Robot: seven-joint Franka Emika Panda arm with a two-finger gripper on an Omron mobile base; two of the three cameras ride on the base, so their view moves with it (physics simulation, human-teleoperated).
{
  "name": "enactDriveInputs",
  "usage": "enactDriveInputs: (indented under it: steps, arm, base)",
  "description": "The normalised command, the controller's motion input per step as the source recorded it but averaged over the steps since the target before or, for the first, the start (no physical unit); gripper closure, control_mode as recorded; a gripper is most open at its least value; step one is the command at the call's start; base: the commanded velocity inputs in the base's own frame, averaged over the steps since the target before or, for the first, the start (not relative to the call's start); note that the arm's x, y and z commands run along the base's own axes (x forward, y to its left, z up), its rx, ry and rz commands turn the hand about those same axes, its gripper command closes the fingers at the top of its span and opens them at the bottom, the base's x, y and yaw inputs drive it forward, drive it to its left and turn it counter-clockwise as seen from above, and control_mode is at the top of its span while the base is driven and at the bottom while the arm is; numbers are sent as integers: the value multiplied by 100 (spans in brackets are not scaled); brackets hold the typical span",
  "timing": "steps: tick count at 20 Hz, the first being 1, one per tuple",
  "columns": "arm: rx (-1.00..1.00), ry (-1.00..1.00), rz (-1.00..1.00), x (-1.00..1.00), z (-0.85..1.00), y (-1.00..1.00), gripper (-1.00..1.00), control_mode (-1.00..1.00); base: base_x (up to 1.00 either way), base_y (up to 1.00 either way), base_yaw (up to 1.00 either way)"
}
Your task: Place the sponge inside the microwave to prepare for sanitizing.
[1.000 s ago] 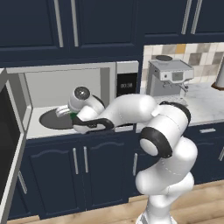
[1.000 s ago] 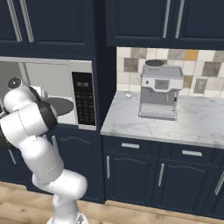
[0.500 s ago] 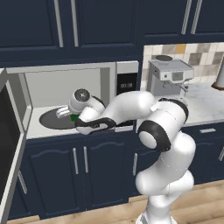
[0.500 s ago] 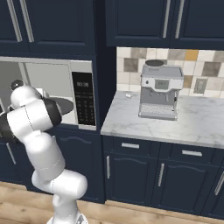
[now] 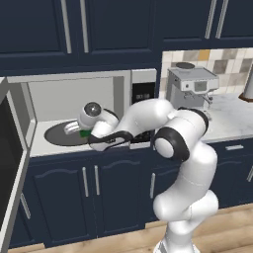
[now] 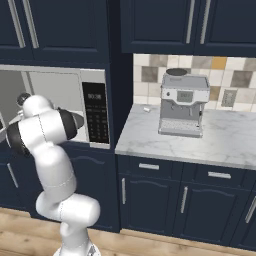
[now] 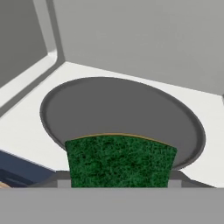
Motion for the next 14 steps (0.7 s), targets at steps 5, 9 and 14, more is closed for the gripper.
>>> enactDriveInputs:
  steps: [5,9,14]
  arm:
    - [0,0,0,17,-19,4,100,-100]
    - [0,0,0,20,-19,6,100,-100]
    - [0,0,0,23,-18,7,100,-100]
  base:
    - [0,0,0]
    - [0,0,0]
    - [0,0,0]
